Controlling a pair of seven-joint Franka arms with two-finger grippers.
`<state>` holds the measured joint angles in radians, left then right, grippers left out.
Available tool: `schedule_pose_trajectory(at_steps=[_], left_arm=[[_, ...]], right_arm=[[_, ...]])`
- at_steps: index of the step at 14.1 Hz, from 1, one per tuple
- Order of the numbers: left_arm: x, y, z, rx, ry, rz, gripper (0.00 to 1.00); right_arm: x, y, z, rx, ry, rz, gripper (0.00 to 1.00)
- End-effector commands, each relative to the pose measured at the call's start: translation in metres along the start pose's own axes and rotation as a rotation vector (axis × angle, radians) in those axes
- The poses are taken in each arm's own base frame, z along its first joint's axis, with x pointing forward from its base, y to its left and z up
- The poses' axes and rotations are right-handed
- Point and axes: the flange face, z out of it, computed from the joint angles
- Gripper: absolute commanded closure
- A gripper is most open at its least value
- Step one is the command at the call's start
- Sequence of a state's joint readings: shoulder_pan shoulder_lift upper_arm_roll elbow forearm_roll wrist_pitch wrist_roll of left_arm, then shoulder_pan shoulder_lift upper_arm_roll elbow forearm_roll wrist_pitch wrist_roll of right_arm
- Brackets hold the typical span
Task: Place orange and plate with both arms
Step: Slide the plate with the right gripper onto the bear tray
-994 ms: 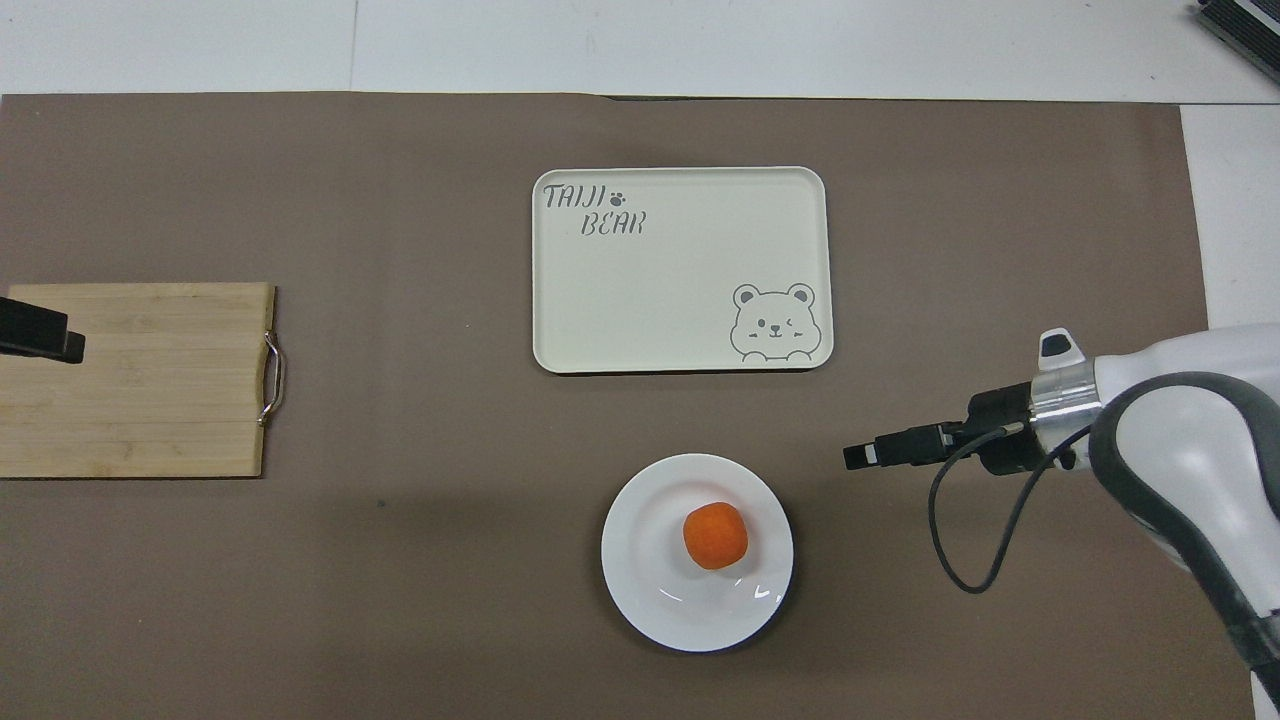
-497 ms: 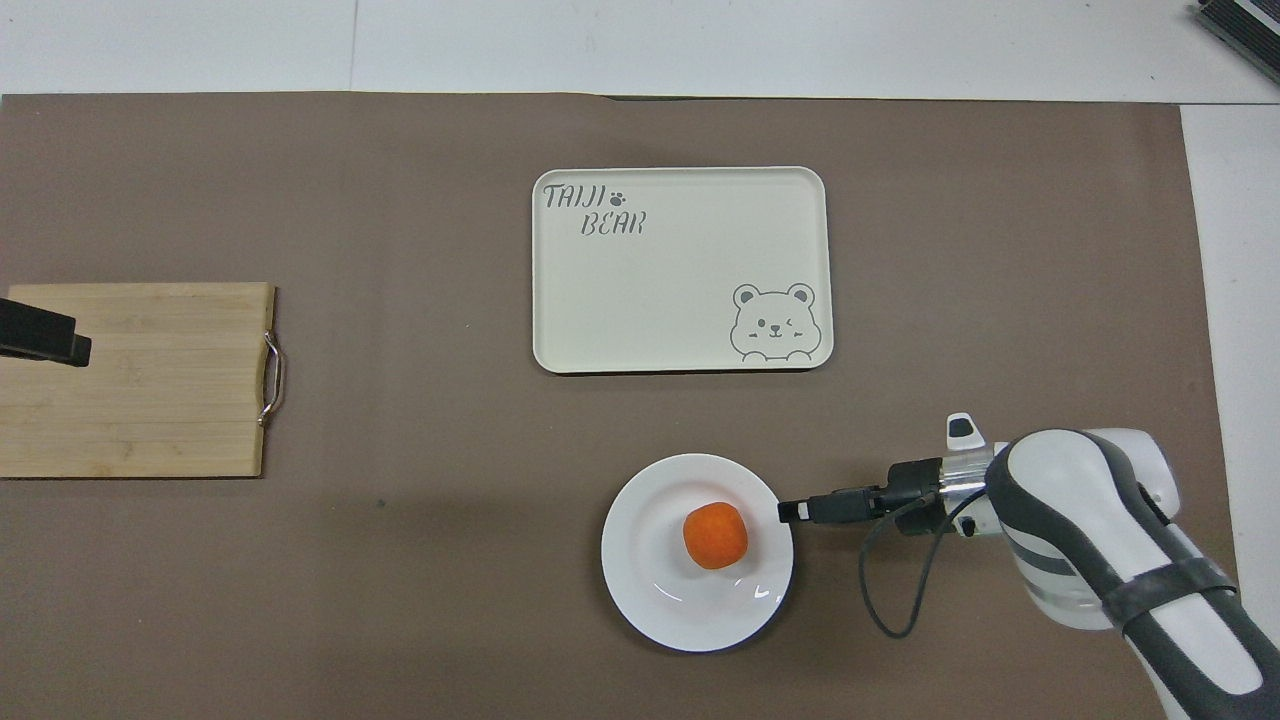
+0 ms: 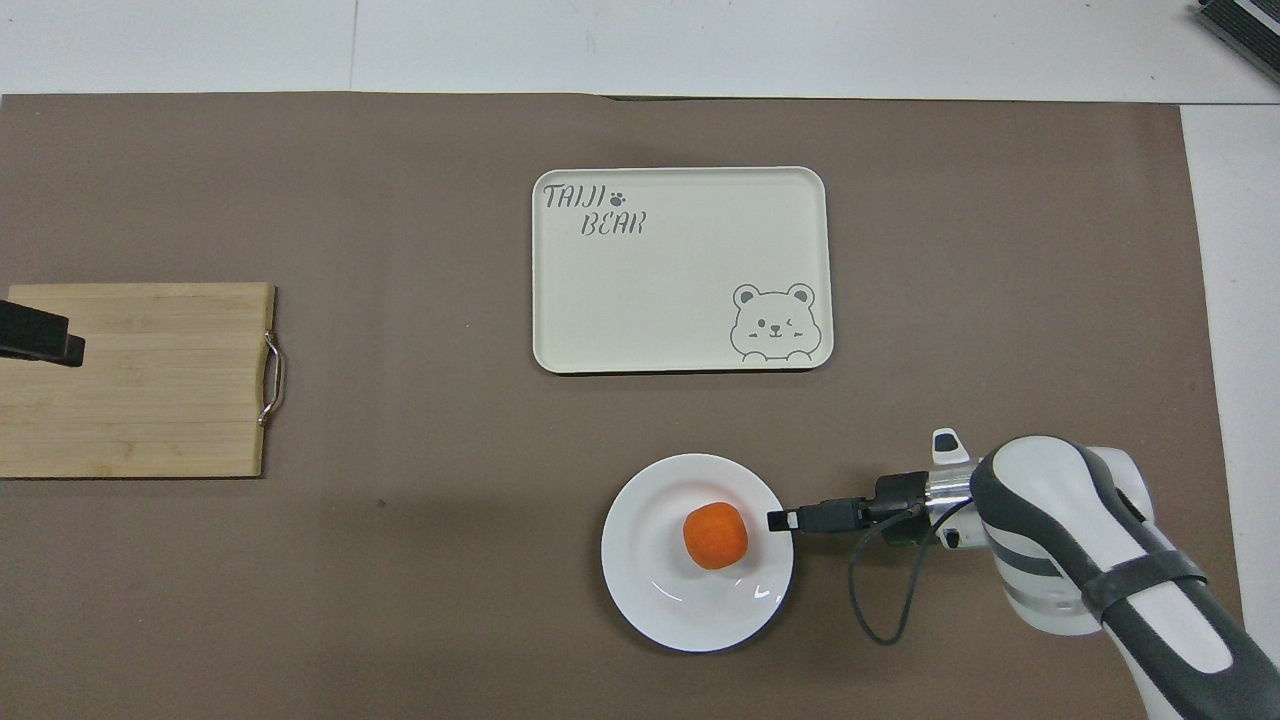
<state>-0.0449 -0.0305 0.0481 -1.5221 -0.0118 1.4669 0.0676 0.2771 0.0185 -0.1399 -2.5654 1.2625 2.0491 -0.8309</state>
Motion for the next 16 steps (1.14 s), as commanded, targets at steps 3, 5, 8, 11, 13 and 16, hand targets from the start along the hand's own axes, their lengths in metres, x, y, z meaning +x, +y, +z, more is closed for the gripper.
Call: schedule_pose_trajectory(at_steps=[3, 5, 8, 11, 13, 16], left_arm=[[-0.006, -0.001, -0.006, 0.020, -0.001, -0.008, 0.00], [-0.006, 0.000, -0.006, 0.020, 0.000, -0.007, 0.00], [-0.006, 0.000, -0.006, 0.020, 0.000, -0.007, 0.00], [-0.006, -0.001, -0.006, 0.020, 0.000, -0.008, 0.00], [-0.006, -0.001, -0.006, 0.020, -0.001, -0.008, 0.00], [-0.006, -0.001, -0.006, 0.020, 0.000, -0.008, 0.00]], right_arm=[[-0.007, 0.005, 0.004, -0.001, 0.025, -0.004, 0.13], [-0.009, 0.010, 0.005, -0.003, 0.019, -0.003, 0.53], [-0.009, 0.011, 0.005, -0.003, 0.020, 0.012, 1.00], [-0.007, 0.011, 0.006, -0.005, 0.018, 0.017, 1.00], [-0.004, 0.010, 0.006, 0.000, 0.018, 0.008, 1.00], [0.015, 0.002, -0.003, 0.050, 0.027, -0.054, 1.00]])
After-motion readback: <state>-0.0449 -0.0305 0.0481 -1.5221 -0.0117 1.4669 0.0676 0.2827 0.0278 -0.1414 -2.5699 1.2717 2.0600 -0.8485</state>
